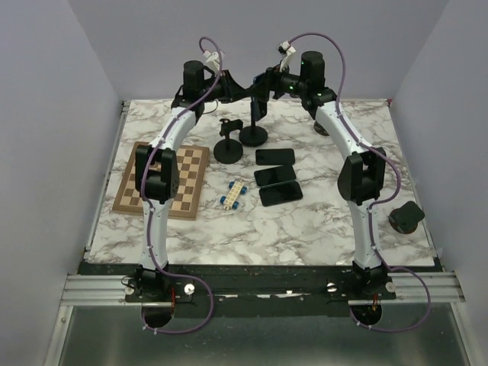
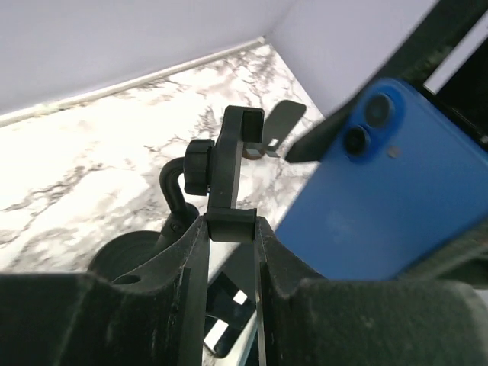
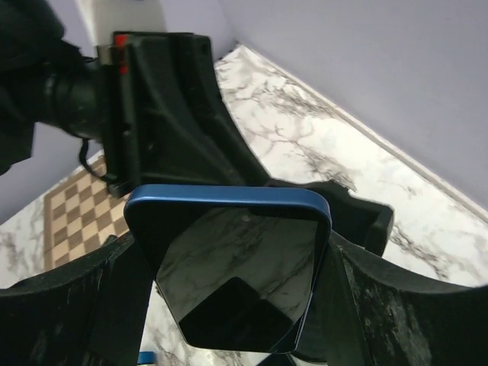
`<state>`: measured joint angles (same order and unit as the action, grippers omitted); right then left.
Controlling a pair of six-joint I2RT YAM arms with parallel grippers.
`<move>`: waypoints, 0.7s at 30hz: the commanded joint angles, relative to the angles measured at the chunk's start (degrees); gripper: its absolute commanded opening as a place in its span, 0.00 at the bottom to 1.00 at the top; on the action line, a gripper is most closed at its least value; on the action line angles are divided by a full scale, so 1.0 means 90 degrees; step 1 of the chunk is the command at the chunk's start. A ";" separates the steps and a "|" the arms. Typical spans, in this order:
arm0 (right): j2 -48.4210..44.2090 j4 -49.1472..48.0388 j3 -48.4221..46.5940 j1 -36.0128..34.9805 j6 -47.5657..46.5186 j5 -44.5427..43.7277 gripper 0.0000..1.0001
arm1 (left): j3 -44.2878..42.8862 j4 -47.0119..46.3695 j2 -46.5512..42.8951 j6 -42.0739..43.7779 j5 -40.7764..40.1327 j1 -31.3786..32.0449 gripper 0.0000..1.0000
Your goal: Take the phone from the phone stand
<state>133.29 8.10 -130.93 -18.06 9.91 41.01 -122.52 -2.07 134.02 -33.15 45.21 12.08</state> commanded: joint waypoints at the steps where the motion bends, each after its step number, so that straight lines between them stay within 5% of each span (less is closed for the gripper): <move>1: -0.0418 -0.0661 0.0021 -0.0053 0.0658 0.0786 0.01 | 0.0047 -0.0235 0.0135 0.0126 -0.0486 -0.0228 0.00; 13: -0.1870 -0.0928 0.1494 -0.0053 0.0852 0.0240 0.01 | 0.0868 -0.1087 -0.0280 0.0127 -0.0449 -0.0056 0.00; 21: -0.3111 -0.1105 0.3112 -0.0047 0.1400 -0.1258 0.01 | 0.1704 -0.2461 -0.0446 -0.0514 -0.0639 0.0045 0.00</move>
<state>111.22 1.65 -109.34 -18.63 18.68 38.02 -110.98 -17.93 131.92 -34.06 41.71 11.66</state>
